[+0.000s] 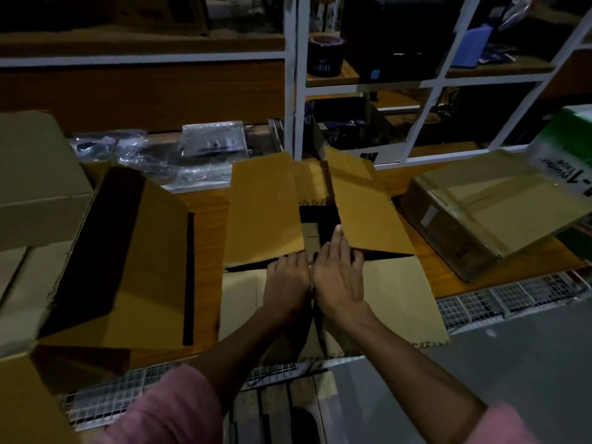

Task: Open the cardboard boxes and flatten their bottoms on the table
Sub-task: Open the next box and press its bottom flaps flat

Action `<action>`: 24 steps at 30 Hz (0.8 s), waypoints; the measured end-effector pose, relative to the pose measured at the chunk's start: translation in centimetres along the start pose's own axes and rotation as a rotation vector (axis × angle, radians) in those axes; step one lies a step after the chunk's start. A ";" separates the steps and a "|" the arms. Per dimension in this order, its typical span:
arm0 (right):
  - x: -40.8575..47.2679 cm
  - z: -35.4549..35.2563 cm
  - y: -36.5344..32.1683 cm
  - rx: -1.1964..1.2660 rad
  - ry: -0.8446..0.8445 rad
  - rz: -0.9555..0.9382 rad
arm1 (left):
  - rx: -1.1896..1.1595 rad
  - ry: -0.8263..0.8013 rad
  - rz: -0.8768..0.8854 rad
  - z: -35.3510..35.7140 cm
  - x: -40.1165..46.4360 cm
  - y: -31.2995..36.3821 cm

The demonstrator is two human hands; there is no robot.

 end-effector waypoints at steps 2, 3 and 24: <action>-0.4 0.6 -0.1 0.031 -0.018 0.018 | 0.003 0.002 -0.048 0.0 0.1 -0.7; -0.6 0.9 -0.2 0.057 -0.025 0.008 | -0.014 -0.005 -0.077 0.0 0.2 -1.0; -1.7 1.8 -0.4 0.592 -0.105 -0.115 | 0.194 -0.095 -0.224 0.6 -0.7 -4.3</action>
Point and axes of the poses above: each hand's wrist, its own x-axis towards the middle knuckle, its own z-axis out of the palm, y = z × x, the point moved 10 cm from there along x, towards the middle knuckle, and after that the axes turned 15 degrees about y, right-handed, at the moved point
